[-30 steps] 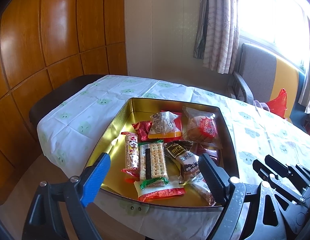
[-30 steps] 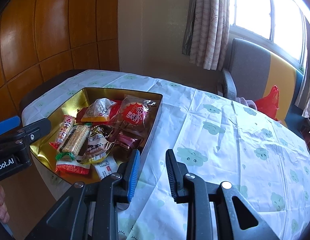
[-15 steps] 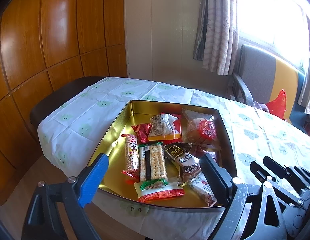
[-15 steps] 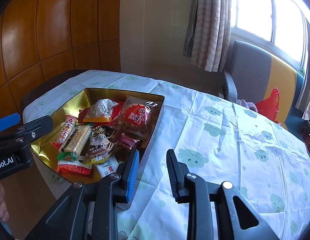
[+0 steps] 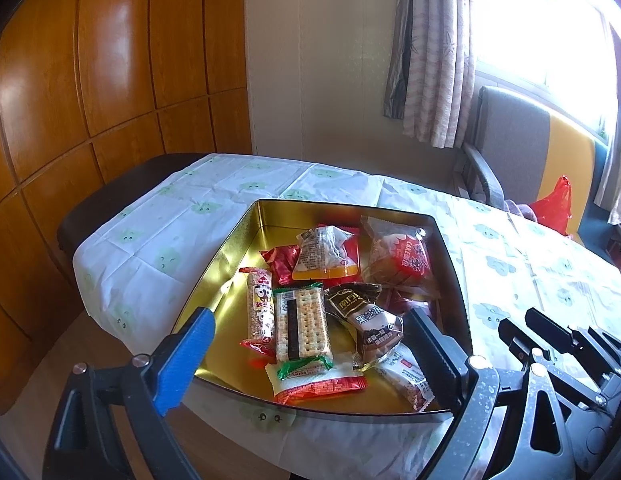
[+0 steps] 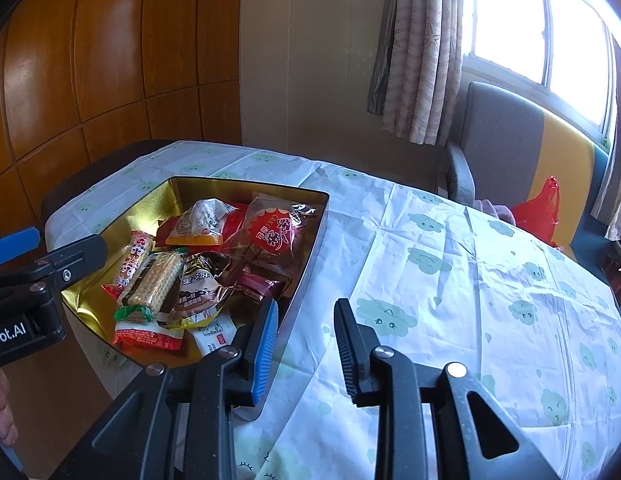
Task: Organize snacks
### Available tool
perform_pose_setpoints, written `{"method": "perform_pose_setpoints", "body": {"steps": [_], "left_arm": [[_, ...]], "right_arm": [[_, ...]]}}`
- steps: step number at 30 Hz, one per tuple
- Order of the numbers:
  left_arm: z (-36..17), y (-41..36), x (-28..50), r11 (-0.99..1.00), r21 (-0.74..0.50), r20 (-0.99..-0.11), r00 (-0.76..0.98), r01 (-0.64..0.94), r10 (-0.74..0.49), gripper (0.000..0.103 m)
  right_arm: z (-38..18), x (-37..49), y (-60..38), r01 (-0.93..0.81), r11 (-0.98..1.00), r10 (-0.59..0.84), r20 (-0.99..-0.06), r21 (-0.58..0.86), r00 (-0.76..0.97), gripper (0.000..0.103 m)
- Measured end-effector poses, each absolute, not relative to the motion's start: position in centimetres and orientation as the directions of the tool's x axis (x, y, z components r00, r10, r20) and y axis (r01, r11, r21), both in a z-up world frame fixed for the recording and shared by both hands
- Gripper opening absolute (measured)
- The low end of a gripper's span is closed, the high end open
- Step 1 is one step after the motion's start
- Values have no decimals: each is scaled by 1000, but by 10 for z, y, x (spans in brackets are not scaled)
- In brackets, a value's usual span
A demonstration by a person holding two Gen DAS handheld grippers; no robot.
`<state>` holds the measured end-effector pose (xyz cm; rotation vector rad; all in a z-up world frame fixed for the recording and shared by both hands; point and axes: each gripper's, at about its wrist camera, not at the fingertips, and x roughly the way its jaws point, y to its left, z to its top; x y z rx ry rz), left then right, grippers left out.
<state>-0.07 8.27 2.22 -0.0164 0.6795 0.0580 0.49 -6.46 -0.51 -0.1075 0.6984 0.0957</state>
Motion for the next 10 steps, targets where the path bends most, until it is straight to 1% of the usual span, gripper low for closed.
{"method": "perform_pose_setpoints", "body": {"steps": [4, 8, 10], "left_arm": [[21, 81, -1, 999, 10, -615, 787, -48, 44, 95], [22, 79, 1, 1000, 0, -612, 790, -32, 25, 90], [21, 76, 2, 1000, 0, -617, 787, -21, 16, 90]], "right_arm": [[-6, 6, -69, -115, 992, 50, -647, -59, 761, 29], [-6, 7, -80, -94, 995, 44, -649, -42, 759, 29], [-5, 7, -90, -75, 997, 41, -652, -25, 757, 29]]}}
